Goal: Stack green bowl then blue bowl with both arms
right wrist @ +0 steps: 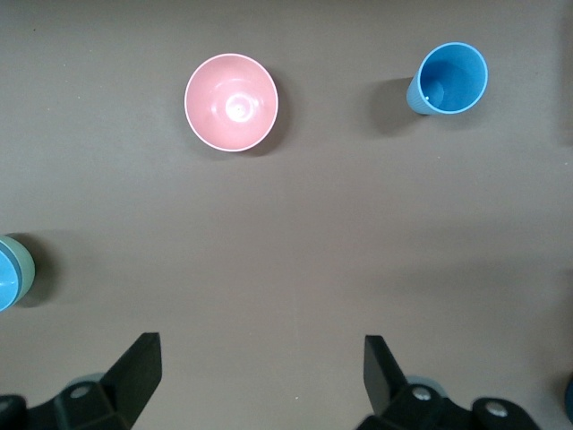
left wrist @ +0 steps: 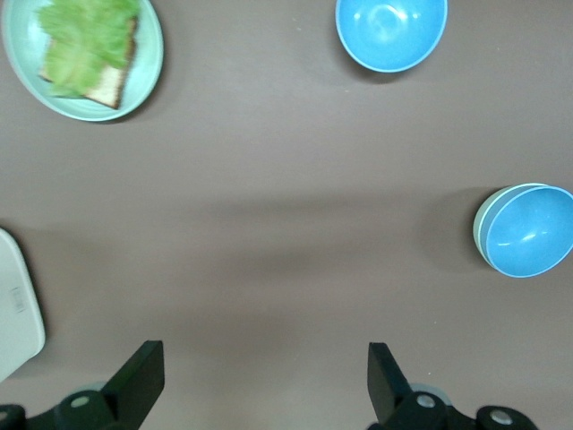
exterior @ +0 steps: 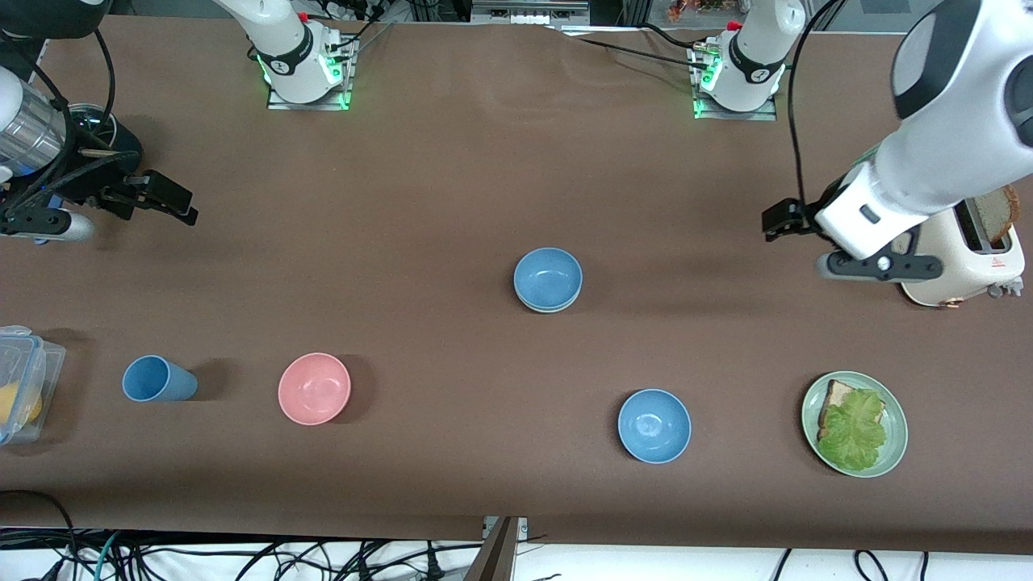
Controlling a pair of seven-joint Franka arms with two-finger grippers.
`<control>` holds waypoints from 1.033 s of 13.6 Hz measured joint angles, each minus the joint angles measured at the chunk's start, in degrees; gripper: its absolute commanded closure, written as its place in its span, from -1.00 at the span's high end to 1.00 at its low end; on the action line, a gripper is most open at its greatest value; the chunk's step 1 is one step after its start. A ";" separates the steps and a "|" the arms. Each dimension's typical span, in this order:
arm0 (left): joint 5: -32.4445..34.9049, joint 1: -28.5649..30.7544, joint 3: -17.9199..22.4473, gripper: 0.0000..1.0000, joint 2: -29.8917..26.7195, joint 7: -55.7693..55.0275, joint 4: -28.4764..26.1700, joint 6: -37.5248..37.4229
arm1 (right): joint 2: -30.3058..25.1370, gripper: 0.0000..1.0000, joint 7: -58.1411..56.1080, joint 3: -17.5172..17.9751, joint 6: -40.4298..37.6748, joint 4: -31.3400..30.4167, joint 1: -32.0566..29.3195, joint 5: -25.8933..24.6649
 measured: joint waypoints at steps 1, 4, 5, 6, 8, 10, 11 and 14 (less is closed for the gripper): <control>0.04 -0.02 0.97 1.00 -0.45 0.00 0.30 -0.35 | 0.00 1.00 0.00 0.00 0.00 0.00 0.00 0.00; 0.05 -0.09 3.98 1.00 -3.73 0.11 -4.72 4.99 | 0.01 1.00 0.00 0.00 -0.03 0.00 0.00 0.00; 0.05 -0.08 4.48 1.00 -5.88 0.13 -8.45 7.95 | 0.02 1.00 0.00 0.00 -0.05 0.00 0.00 -0.02; 0.05 -0.08 4.95 1.00 -8.08 0.13 -11.80 9.72 | 0.03 1.00 0.00 0.00 -0.22 0.00 0.00 -0.25; 0.05 -0.07 5.60 1.00 -10.86 0.13 -15.03 10.55 | 0.05 1.00 -0.13 0.04 -0.93 -0.01 0.02 -2.41; 0.05 0.07 5.86 1.00 -11.52 0.13 -15.42 10.58 | 0.09 1.00 -1.59 0.20 -1.01 -0.01 0.08 -3.85; 0.05 0.11 5.89 1.00 -11.51 0.13 -15.44 10.60 | 0.09 1.00 -2.58 0.25 -1.01 -0.01 0.10 -4.03; 0.05 0.10 5.89 1.00 -11.51 0.13 -15.51 10.48 | 0.09 1.00 -3.96 0.27 -1.00 -0.01 0.11 -4.07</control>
